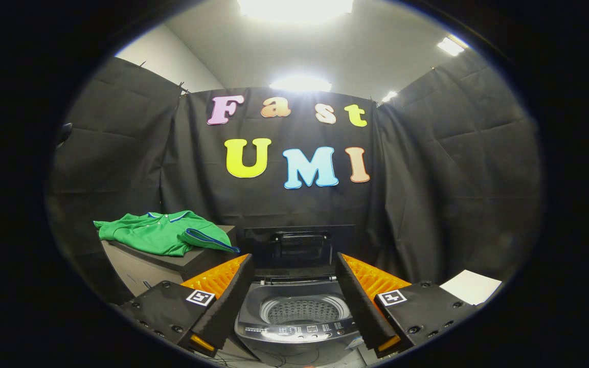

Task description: Put the clothes into the washing machine and then close the washing machine lid.

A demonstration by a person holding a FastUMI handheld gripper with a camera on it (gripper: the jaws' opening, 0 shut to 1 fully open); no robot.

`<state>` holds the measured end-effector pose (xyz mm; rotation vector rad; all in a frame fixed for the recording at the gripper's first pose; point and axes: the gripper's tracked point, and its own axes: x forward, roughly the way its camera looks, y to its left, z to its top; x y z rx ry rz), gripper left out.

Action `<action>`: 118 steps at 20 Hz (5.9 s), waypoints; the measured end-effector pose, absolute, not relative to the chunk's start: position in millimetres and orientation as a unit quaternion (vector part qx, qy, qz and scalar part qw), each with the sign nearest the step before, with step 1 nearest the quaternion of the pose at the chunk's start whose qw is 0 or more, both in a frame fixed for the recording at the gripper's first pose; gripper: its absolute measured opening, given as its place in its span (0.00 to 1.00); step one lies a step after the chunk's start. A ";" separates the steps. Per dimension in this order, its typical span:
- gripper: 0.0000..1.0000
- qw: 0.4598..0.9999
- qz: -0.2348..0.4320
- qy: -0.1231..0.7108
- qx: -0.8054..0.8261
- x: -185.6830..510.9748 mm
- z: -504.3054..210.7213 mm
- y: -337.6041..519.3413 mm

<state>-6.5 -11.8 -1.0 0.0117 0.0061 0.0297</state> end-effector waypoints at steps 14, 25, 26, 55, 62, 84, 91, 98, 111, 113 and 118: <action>0.99 0.994 0.108 0.005 0.016 12.7 9.4 6.8; 0.99 0.987 0.158 0.014 0.033 54.0 53.6 86.0; 0.99 0.985 0.168 0.020 0.034 58.7 55.2 98.6; 0.98 0.939 0.299 0.168 -0.020 156.9 38.6 357.8; 0.98 0.922 0.298 0.245 -0.036 165.5 -6.7 388.5; 0.24 0.886 0.331 0.317 -0.075 171.1 -49.9 413.3; 0.02 0.876 0.341 0.337 -0.045 174.7 -51.3 415.5; 0.01 0.895 0.338 0.287 -0.040 172.3 -28.0 414.0; 0.01 0.918 0.345 0.193 0.006 178.0 67.7 389.6; 0.26 0.917 0.338 0.209 -0.005 186.2 45.3 394.7; 0.98 0.907 0.334 0.256 -0.023 176.1 16.1 391.2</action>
